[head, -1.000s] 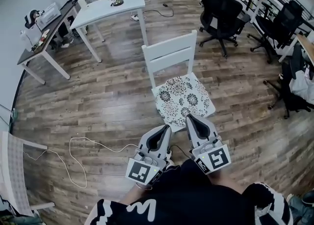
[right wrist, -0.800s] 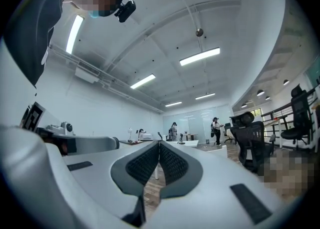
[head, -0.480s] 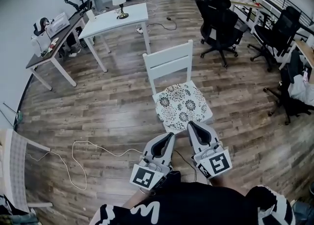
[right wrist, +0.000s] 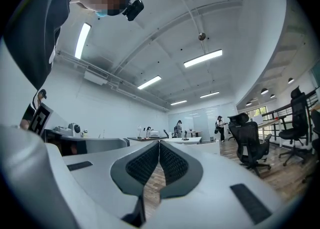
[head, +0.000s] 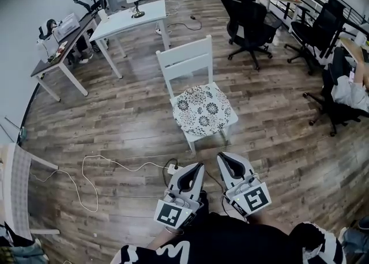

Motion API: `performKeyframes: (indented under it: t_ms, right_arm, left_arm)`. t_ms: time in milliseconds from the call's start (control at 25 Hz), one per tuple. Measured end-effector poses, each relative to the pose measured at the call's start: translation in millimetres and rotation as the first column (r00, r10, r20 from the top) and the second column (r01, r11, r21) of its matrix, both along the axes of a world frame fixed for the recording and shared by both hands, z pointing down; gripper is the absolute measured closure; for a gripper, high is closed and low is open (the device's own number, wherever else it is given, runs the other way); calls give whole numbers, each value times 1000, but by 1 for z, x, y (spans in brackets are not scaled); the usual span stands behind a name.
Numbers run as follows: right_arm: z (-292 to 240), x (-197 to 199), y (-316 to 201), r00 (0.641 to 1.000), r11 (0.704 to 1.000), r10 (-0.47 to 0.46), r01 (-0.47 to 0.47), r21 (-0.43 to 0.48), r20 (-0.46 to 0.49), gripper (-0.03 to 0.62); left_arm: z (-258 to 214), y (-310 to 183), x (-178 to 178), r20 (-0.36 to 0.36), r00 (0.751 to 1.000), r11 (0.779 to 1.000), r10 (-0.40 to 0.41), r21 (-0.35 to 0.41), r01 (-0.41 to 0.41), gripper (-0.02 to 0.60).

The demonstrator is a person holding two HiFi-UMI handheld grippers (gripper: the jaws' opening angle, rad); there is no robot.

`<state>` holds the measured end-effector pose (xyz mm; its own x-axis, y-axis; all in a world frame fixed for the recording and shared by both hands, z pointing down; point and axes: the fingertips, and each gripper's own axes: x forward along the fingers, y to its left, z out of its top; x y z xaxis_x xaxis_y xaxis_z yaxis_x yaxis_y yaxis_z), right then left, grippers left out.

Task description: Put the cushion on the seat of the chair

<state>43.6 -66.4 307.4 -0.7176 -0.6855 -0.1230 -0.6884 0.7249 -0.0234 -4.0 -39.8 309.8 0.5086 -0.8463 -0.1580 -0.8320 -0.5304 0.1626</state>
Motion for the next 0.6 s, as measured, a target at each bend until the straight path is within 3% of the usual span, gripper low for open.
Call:
performKeyframes:
  t_ms: [320,600]
  right_arm:
    - [-8,19,44,1000,1000,-14,14,-10,20,572]
    - [-6,12,71,999,999,-31,32,-9,13,572]
  left_arm:
    - [-11,47,23,19,1000,1000,-1,24,0,575]
    - [-11,75,16,30,999,999,-14,29,13,575]
